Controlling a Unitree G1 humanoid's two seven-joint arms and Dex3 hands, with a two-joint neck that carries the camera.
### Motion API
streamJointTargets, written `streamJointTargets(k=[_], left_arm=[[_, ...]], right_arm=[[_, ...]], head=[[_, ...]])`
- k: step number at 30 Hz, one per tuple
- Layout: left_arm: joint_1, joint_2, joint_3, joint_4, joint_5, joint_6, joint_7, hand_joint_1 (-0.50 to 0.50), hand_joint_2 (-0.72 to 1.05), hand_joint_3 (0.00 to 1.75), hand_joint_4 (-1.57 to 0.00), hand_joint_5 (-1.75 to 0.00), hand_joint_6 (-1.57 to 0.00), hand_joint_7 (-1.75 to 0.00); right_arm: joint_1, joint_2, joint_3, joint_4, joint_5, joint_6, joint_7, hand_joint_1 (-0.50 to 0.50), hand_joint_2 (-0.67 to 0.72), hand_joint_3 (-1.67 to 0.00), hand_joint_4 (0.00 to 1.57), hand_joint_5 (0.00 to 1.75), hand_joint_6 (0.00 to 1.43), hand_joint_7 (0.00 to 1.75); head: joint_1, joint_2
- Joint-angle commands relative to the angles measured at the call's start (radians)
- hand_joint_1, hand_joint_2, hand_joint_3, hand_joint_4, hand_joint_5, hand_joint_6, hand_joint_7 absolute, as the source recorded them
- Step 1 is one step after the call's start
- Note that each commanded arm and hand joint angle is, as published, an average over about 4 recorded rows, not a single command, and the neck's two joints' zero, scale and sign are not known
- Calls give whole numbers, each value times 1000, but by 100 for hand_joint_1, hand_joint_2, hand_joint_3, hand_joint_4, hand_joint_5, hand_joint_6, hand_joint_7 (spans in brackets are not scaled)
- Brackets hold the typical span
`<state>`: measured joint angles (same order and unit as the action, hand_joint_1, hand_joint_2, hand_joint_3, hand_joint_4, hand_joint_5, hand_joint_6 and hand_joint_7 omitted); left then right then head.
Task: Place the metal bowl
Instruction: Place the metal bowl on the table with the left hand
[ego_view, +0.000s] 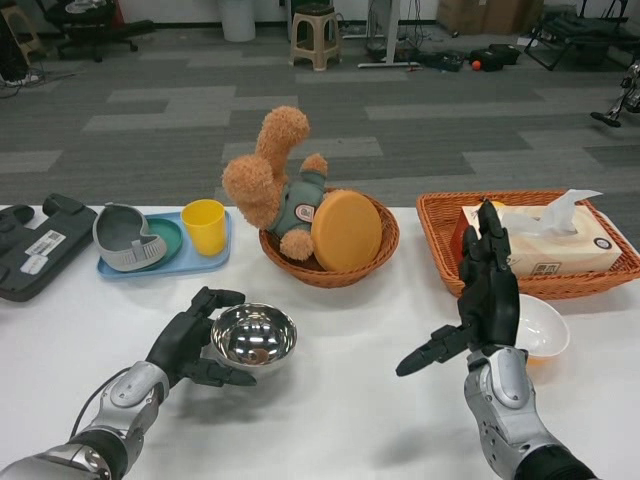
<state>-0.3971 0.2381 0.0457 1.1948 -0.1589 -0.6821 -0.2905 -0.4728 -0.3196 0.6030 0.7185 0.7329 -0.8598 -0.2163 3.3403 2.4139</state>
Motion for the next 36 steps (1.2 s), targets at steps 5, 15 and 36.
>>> streamJointTargets(k=[5,15,36], left_arm=[[-14,-9,3,35,13,-11,37,-50,65,4,0,-164,-9,-150],[-17,-14,-13,84,15,4,73,-50,43,9,0,-154,0,-124],[-10,-10,-33,112,0,-105,58,-50,-19,9,0,-41,0,-26]], right_arm=[[3,1,-7,3,5,-1,0,-46,60,0,14,0,0,7],[-3,2,-6,6,5,-1,0,-46,60,0,14,0,0,7],[-1,4,-8,2,5,-1,0,-46,60,0,14,0,0,7]], head=[[8,-16],[15,-29],[40,-51]])
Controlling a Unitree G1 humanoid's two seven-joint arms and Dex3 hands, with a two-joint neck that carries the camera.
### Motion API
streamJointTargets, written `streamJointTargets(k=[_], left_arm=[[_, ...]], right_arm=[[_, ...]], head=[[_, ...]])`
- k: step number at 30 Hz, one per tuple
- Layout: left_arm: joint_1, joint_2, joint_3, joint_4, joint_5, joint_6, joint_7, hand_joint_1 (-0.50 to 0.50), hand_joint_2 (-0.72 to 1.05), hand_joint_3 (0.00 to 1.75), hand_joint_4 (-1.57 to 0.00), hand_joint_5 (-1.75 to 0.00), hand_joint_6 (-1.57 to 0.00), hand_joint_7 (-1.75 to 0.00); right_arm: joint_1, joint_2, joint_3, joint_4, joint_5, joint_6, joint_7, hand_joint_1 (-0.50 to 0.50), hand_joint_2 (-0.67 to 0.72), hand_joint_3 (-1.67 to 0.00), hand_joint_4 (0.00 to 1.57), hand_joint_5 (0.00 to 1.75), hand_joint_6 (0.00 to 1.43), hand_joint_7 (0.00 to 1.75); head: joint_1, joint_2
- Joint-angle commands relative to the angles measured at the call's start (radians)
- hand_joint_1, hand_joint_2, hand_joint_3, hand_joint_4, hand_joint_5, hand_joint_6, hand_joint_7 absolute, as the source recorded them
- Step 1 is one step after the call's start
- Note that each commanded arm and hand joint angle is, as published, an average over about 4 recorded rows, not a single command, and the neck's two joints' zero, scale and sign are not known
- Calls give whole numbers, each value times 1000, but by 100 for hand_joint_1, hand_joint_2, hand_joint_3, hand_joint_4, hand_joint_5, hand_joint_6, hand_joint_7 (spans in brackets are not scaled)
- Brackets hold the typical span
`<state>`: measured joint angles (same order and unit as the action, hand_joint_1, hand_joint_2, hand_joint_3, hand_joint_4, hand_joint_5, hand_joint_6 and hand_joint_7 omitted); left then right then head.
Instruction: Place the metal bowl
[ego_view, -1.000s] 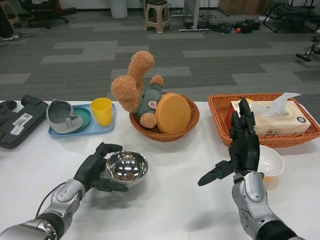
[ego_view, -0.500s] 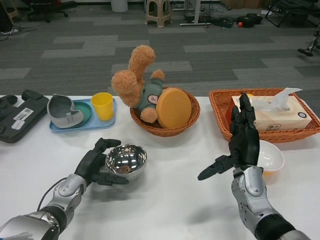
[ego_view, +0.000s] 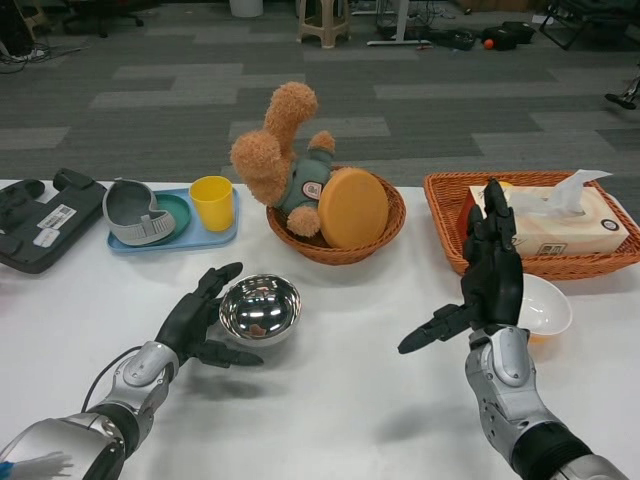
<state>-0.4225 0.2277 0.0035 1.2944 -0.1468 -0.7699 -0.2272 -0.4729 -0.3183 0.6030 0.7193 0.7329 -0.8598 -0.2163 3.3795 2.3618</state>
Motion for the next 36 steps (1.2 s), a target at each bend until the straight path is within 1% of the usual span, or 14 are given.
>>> streamJointTargets(k=[1,3,6,9,14,18,20,23,24,27,29,31,33,36], left_arm=[[16,1,10,13,-13,-22,-8,-50,-24,9,0,-36,0,-24],[19,5,11,12,-15,-41,-20,-49,-33,9,0,-31,0,-17],[22,9,13,11,-18,-61,-30,-48,-46,9,0,-23,0,-12],[36,18,16,6,-62,-93,-40,-48,-55,9,0,-21,0,-7],[60,29,16,-40,-173,-129,-42,-48,-55,9,0,-21,0,-3],[86,34,23,-121,-259,-137,-48,-48,-55,9,0,-10,0,-7],[101,38,41,-174,-280,-137,-51,-48,-55,9,0,-10,0,-7],[129,47,82,-278,-290,-131,-53,-48,-61,9,0,-3,0,-7],[135,50,92,-309,-290,-125,-54,-48,-61,9,0,0,0,-7],[152,58,118,-402,-290,-100,-56,-48,-59,9,0,0,0,-7],[159,64,136,-461,-287,-87,-57,-48,-64,9,0,0,0,-7],[160,66,148,-501,-284,-81,-57,-48,-59,9,0,0,0,-7],[160,68,155,-538,-284,-75,-57,-48,-59,9,0,0,0,-7],[160,71,159,-610,-284,-58,-60,-48,-57,9,0,0,0,-2]], right_arm=[[-1,2,-8,1,5,-1,0,-46,60,0,14,0,0,7],[-1,2,-8,0,5,-1,0,-46,60,0,14,0,0,7],[-1,2,-8,-1,5,-1,0,-46,60,0,14,0,0,7],[-1,2,-8,-3,5,-1,0,-46,60,0,12,0,0,7],[-1,2,-7,-4,5,-1,0,-46,60,0,11,0,0,7],[-1,2,-6,-6,5,-1,0,-46,60,0,11,0,0,7],[-2,2,-7,-6,5,-1,0,-46,60,0,11,0,0,7],[-3,2,-8,-4,6,-1,0,-46,60,0,11,0,0,7],[-3,3,-8,-3,6,-1,0,-46,60,0,11,0,0,7],[-6,4,-10,-1,6,-1,0,-46,60,0,11,0,0,7],[-9,4,-11,-1,6,-1,0,-46,60,0,11,0,0,7],[-11,4,-11,-1,6,-1,0,-46,60,0,11,0,0,7],[-11,4,-10,-1,6,-1,0,-46,60,0,11,0,0,7],[-13,6,-9,0,6,-1,0,-46,60,0,11,0,0,7]], head=[[2,1],[3,2],[6,1],[11,2],[18,7],[21,16],[22,38],[24,87],[24,112],[19,169],[13,195],[4,218],[-1,239],[-5,286]])
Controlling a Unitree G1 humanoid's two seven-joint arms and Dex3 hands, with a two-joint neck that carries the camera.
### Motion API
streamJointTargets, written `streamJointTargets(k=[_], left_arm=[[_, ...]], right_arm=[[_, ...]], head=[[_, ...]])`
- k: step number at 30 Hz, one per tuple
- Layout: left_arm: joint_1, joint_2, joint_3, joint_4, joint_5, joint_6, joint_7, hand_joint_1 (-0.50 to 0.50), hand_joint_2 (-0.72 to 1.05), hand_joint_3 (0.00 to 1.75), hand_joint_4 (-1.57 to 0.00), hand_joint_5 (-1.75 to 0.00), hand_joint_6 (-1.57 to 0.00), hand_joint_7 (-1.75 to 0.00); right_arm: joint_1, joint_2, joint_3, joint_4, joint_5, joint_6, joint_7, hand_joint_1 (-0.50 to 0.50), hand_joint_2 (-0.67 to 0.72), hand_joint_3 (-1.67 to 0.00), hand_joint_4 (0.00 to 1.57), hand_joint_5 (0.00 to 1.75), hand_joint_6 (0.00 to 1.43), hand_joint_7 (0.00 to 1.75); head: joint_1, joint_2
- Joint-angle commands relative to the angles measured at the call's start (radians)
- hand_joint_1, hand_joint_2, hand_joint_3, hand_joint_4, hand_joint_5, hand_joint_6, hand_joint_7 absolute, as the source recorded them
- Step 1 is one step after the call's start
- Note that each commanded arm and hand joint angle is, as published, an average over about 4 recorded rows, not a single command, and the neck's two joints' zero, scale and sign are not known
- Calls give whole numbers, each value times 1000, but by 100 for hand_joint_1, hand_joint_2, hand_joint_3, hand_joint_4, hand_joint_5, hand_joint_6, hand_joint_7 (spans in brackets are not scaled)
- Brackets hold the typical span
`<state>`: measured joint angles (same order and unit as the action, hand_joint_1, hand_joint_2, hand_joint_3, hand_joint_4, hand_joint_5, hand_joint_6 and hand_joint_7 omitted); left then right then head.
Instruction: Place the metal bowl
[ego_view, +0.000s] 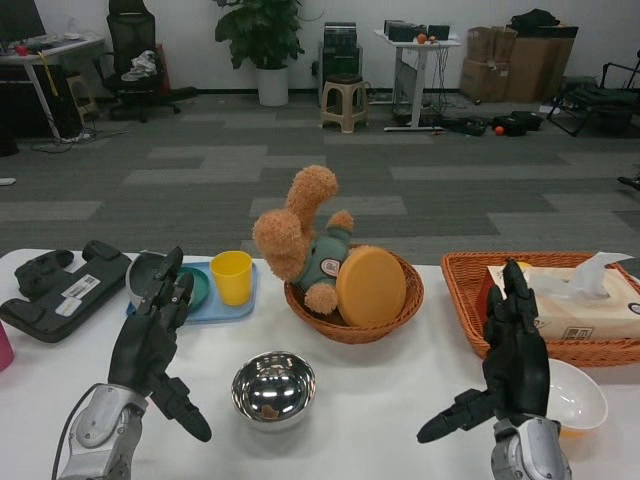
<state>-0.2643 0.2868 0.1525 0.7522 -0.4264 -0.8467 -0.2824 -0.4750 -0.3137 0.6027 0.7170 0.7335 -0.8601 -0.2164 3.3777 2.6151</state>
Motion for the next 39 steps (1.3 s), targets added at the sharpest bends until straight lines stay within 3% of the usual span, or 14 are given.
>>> streamJointTargets(k=[1,7,13,39], left_arm=[[2,12,10,-86,-5,26,-7,-48,-55,9,0,0,0,-2],[2,14,11,-156,-7,46,-17,-48,-55,9,0,0,0,-7],[1,20,16,-194,-9,58,-17,-48,-55,9,0,0,0,-7],[31,17,47,-225,-35,58,-17,-48,-55,9,0,0,0,-7]], right_arm=[[-11,2,-9,3,5,0,0,-46,60,0,11,0,0,7],[-13,4,-15,8,6,0,0,-46,60,0,11,0,0,7],[-21,4,-20,10,6,0,0,-46,60,0,11,0,0,7],[-24,2,-18,3,5,0,0,-46,60,0,11,0,0,7]], head=[[-5,51],[-21,134],[-35,170],[-50,139]])
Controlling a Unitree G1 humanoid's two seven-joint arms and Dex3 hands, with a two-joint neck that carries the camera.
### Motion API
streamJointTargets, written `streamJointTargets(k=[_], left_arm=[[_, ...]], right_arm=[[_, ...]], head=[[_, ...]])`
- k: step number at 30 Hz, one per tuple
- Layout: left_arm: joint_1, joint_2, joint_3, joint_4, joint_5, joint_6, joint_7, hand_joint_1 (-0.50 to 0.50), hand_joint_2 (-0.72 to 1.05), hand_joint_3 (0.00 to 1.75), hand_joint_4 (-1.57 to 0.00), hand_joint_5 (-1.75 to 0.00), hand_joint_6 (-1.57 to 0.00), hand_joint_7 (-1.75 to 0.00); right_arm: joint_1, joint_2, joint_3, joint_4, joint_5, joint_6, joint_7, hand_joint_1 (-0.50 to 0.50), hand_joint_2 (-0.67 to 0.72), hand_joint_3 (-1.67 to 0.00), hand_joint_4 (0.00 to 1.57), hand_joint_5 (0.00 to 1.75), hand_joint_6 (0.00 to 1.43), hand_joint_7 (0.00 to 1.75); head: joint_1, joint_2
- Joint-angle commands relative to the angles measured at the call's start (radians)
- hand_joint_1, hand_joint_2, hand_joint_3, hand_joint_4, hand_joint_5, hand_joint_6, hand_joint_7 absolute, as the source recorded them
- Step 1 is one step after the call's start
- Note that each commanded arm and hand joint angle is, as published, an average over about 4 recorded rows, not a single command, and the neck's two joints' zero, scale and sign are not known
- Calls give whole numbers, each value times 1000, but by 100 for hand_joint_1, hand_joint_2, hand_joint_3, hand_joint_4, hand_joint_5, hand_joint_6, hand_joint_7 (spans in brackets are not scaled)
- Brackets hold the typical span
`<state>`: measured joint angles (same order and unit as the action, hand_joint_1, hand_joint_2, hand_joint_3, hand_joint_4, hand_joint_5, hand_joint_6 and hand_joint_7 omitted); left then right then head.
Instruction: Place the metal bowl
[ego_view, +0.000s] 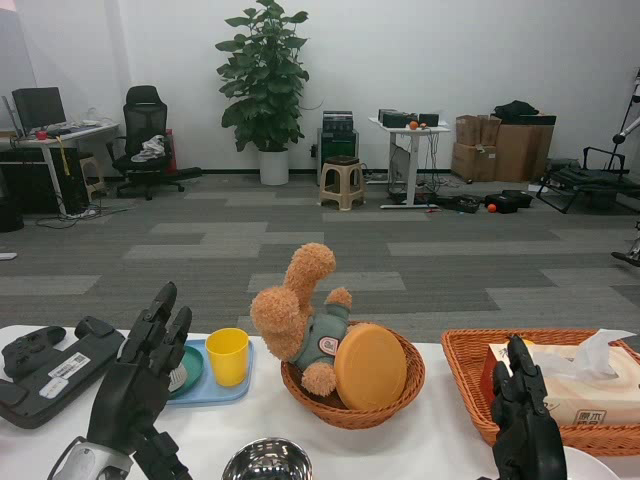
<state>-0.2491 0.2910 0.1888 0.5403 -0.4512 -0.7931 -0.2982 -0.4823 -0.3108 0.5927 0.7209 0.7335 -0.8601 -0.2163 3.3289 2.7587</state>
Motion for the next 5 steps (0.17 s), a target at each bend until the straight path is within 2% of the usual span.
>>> streamJointTargets(k=[1,5], left_arm=[[17,13,10,-13,-11,5,-1,-48,-55,9,0,0,0,-7],[20,13,9,-16,-13,5,-1,-48,-55,9,0,0,0,-7]], right_arm=[[-16,-1,-8,-1,4,0,0,-46,60,0,11,0,0,7],[-14,-1,-8,-5,4,0,0,-46,60,0,11,0,0,7]], head=[[-2,-6],[-3,-11]])
